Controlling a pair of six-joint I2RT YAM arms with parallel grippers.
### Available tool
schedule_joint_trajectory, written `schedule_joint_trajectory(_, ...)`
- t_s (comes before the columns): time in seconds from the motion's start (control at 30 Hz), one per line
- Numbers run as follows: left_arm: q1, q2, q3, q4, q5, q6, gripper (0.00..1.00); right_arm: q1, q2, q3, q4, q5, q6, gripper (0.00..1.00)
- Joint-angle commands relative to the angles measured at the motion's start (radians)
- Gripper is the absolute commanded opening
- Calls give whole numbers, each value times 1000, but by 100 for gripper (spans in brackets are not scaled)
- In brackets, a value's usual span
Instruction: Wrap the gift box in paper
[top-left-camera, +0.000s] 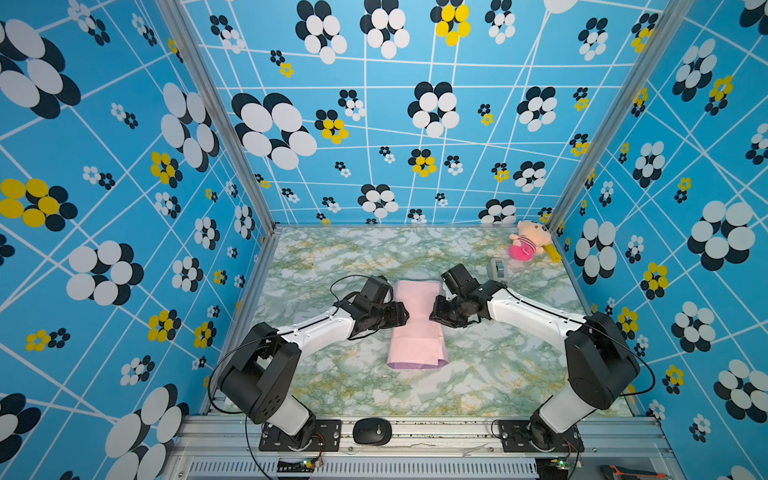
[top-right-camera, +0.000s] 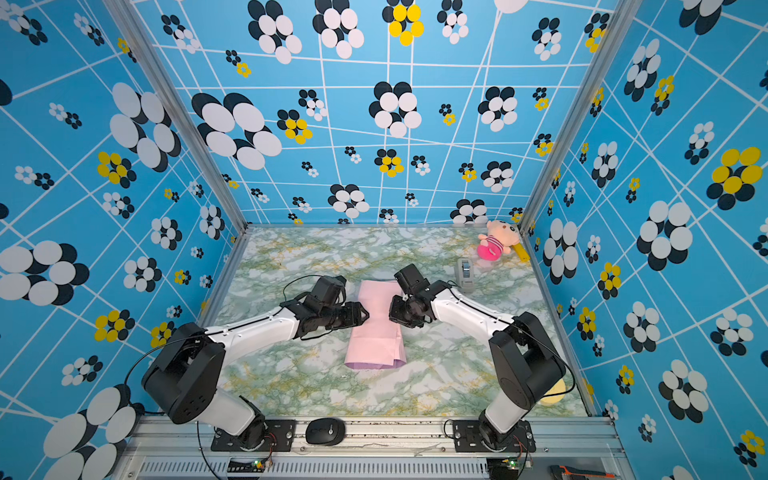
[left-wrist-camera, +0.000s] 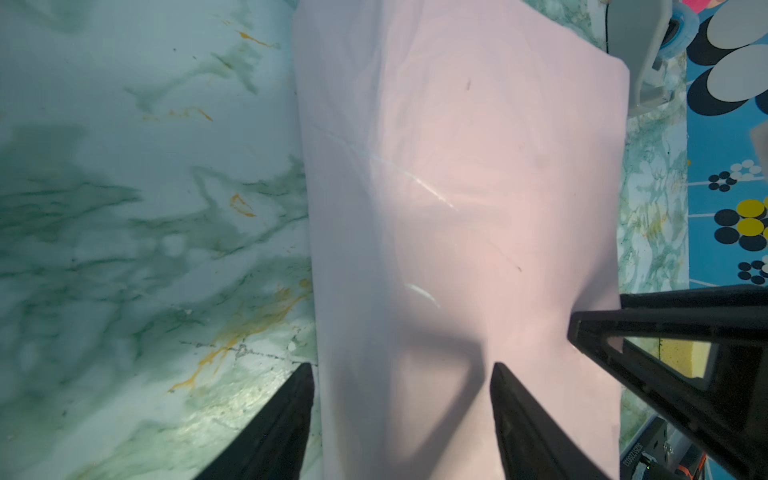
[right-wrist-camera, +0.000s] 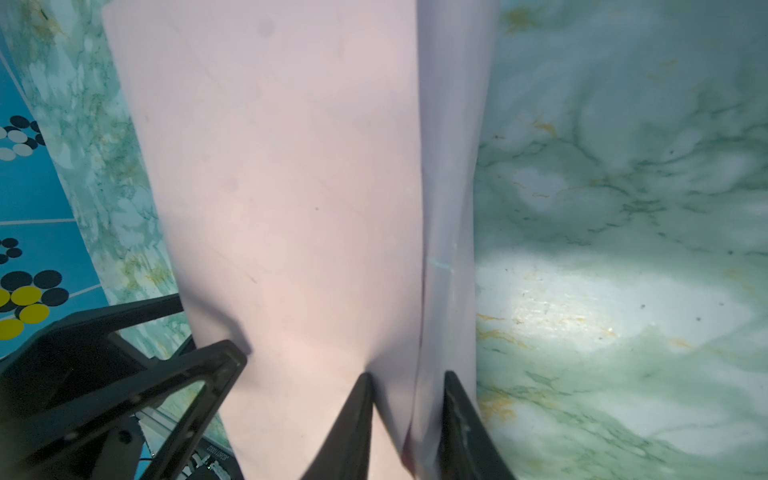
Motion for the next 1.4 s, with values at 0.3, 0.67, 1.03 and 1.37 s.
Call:
schedule_joint_trajectory(0.3,-11,36,-27,-1,-47,-7,57,2,-55,39,-96,39,7,62)
schedule_joint_trajectory(0.67,-17,42,-20,-8,-55,-6,57,91,-135,-79,-93,9,144,73)
schedule_joint_trajectory(1.03,-19,42,-11,-13,-61,-2,57,122,-120,-113,-62,-25,167,58)
schedule_joint_trajectory(1.37,-22,41,-15,-8,-57,-2,57,126,-84,-132,-22,-72,160,73)
